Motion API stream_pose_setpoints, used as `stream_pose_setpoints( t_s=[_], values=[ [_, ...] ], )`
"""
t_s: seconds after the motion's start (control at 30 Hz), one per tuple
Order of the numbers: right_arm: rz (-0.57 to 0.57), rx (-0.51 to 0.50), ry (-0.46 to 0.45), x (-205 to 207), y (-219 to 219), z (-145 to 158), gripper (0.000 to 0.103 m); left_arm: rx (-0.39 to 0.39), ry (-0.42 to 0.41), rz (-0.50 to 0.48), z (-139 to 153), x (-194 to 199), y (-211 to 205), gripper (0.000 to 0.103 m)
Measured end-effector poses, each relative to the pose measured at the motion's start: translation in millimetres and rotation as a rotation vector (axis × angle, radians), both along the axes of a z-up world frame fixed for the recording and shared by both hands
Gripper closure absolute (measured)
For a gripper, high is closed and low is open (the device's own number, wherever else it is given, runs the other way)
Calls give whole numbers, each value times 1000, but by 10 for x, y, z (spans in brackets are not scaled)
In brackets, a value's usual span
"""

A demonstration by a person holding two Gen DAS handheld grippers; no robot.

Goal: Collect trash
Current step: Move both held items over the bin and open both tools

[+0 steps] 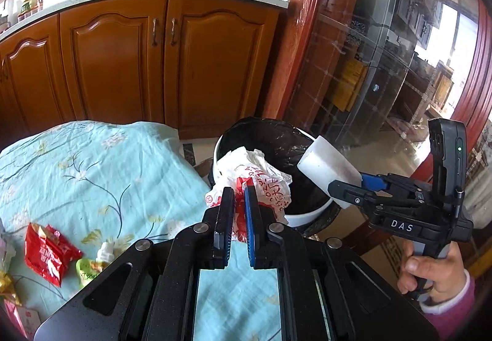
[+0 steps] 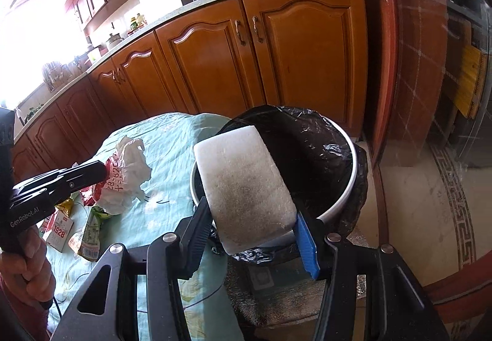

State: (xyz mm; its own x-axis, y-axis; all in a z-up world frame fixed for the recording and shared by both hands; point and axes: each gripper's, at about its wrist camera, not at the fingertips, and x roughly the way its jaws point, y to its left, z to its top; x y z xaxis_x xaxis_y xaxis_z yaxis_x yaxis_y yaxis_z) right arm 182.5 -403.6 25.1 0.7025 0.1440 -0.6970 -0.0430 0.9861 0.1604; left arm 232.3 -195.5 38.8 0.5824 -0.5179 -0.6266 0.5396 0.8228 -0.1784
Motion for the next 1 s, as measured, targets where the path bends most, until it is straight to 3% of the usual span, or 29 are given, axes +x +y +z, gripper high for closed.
stream_pose_setpoints(
  t_s=[0.53, 1.0],
  values=[
    [-4, -103, 58, 411, -221, 0, 50, 68, 43, -53, -76, 500, -570, 96],
    [34, -181, 131, 633, -208, -145, 50, 111, 90, -72, -233, 664, -821, 96]
  ],
)
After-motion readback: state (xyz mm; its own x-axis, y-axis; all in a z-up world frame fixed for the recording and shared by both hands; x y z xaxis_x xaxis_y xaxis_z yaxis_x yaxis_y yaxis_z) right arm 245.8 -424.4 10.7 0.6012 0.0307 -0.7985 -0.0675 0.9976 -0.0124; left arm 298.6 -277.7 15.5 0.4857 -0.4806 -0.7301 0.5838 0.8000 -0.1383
